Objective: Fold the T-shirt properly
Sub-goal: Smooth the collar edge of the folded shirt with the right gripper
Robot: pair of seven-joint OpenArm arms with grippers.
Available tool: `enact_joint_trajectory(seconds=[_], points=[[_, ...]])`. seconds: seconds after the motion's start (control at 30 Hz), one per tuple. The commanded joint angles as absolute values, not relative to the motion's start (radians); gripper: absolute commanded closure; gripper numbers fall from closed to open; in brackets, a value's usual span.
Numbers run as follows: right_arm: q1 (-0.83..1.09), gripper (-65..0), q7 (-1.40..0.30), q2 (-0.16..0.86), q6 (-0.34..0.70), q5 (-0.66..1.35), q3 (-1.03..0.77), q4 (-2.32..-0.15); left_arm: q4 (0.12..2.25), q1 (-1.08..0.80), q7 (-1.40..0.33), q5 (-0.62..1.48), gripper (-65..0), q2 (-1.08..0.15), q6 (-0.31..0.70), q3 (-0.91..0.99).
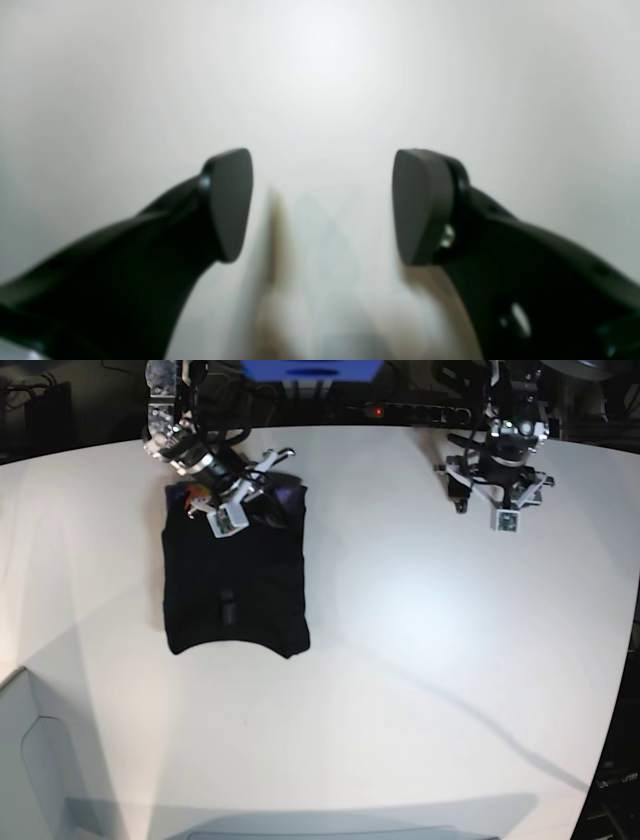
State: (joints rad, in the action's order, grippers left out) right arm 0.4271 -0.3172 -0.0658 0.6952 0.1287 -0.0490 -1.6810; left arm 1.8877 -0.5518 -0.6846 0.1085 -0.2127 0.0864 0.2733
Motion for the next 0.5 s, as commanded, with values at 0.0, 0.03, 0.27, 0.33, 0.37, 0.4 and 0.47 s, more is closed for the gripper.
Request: enact_joint_trajectory(seconds=[0.0,0.03,0.27,0.33,0.37,0.4,0.47], points=[[0.423,0.0,-0.297,-0.065,0.698,0.136,-0.050,-1.684,1.908,-0.562,-0.670,0.108,-42.2,-0.209,0.082,0.278],[0.420,0.0,-0.294,-0.062,0.698,0.136,-0.050,-1.672,1.908,-0.562,-0.670,0.108,-42.2,-0.202,0.082,0.278],[0.403,0.0,-0.292,-0.045,0.698,0.137,-0.051,-1.659,1.910,-0.562,-0.670,0.104,-42.2,-0.179,0.082,0.278],[0.403,0.0,-0.292,-0.045,0.698,0.139,-0.053,-1.721,1.910,-0.564,-0.670,0.107,-42.2,-0.179,0.082,0.278],[0.403,0.0,-0.297,-0.047,0.698,0.139,-0.053,-1.759,1.910,-0.565,-0.670,0.107,-42.2,-0.179,0.082,0.278],[0.403,0.0,-0.298,-0.050,0.698,0.139,-0.053,-1.799,1.910,-0.573,-0.670,0.107,-42.2,-0.179,0.082,0.278],[0.394,0.0,-0.300,-0.058,0.698,0.139,-0.051,-1.847,1.910,-0.575,-0.670,0.107,-42.2,-0.179,0.082,0.278]])
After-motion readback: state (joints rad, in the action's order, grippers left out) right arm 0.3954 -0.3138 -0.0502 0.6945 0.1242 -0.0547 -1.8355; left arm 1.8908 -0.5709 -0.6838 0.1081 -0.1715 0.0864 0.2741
